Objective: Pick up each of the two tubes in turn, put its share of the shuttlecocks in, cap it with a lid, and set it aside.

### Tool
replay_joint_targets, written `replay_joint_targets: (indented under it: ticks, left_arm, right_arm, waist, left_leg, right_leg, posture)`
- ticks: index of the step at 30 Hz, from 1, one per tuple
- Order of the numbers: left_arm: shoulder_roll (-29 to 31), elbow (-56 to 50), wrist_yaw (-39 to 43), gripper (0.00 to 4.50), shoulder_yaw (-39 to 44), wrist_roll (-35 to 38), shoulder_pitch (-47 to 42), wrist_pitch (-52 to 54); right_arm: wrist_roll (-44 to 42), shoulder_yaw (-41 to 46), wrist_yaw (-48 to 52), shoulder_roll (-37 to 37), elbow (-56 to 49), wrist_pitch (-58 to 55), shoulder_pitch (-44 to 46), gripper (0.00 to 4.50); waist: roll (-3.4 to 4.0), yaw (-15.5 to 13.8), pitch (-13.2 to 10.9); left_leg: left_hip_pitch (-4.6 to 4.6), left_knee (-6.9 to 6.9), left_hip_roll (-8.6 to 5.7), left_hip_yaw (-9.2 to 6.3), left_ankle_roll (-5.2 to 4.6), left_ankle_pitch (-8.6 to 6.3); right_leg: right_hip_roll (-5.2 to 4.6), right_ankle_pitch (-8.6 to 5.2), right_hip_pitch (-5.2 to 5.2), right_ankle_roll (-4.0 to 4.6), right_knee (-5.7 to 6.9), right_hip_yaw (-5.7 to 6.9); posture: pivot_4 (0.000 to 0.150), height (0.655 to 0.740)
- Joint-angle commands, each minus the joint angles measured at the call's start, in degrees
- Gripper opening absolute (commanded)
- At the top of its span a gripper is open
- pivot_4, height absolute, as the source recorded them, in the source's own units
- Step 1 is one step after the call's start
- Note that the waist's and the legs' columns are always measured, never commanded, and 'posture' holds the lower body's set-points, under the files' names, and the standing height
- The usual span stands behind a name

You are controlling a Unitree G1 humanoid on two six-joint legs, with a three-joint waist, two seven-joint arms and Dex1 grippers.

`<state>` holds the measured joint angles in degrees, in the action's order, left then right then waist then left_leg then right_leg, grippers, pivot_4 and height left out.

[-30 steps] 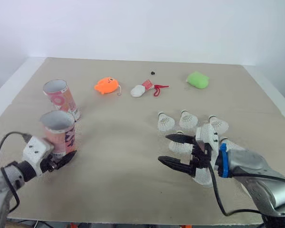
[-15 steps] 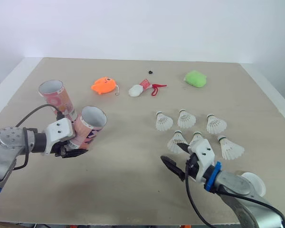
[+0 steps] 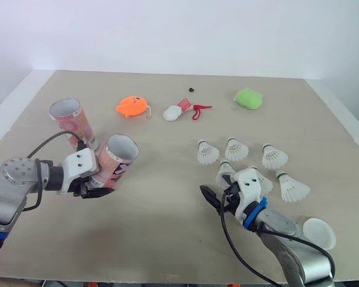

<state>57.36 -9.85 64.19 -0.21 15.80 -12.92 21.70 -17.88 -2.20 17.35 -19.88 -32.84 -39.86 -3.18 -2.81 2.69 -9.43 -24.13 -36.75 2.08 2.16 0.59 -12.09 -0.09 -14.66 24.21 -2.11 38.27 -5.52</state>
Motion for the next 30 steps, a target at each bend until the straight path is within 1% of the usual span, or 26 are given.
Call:
replay_joint_targets:
  ticks: [1,15,26,30]
  left_arm:
    - [0.14,-2.52,-0.56,3.47,2.24,0.85,0.33,0.63]
    - [0.01,-4.12,-1.83,3.47,2.57,1.44,0.91,2.12]
    - [-0.59,-3.21,-1.33,3.47,1.58,1.29,-0.85,2.31]
    - [-0.80,-3.06,-1.19,3.47,1.36,1.23,-1.22,2.42]
  right_arm:
    - [-1.02,1.41,-0.36,0.63,-0.65,-0.48,0.96,4.50]
    - [-1.46,2.70,-0.50,1.57,0.42,-1.17,1.03,4.50]
    - [-0.87,4.53,-6.08,5.17,-0.26,-3.19,2.67,4.50]
    - [-1.30,4.59,-7.16,6.42,-0.17,-3.34,3.37,4.50]
  waist:
    - [0.00,0.00,0.00]
    - [0.00,0.01,0.00]
    - [0.01,0.02,0.00]
    - [0.01,0.02,0.00]
  left_leg:
    - [0.00,-0.02,0.00,-0.01,0.00,0.00]
    - [0.01,-0.18,0.01,-0.01,-0.02,0.02]
    - [0.03,-0.71,0.01,0.00,-0.05,0.04]
    - [0.03,-0.72,0.01,0.00,-0.11,0.11]
  right_leg:
    - [0.00,0.01,0.00,-0.01,0.00,0.00]
    - [0.01,0.05,-0.01,-0.03,0.13,0.04]
    - [0.01,0.05,0.00,-0.05,0.69,0.02]
    - [0.01,0.09,0.00,-0.03,0.72,0.03]
  posture:
    - [0.150,0.7400]
    - [0.150,0.7400]
    - [0.150,0.7400]
    - [0.150,0.7400]
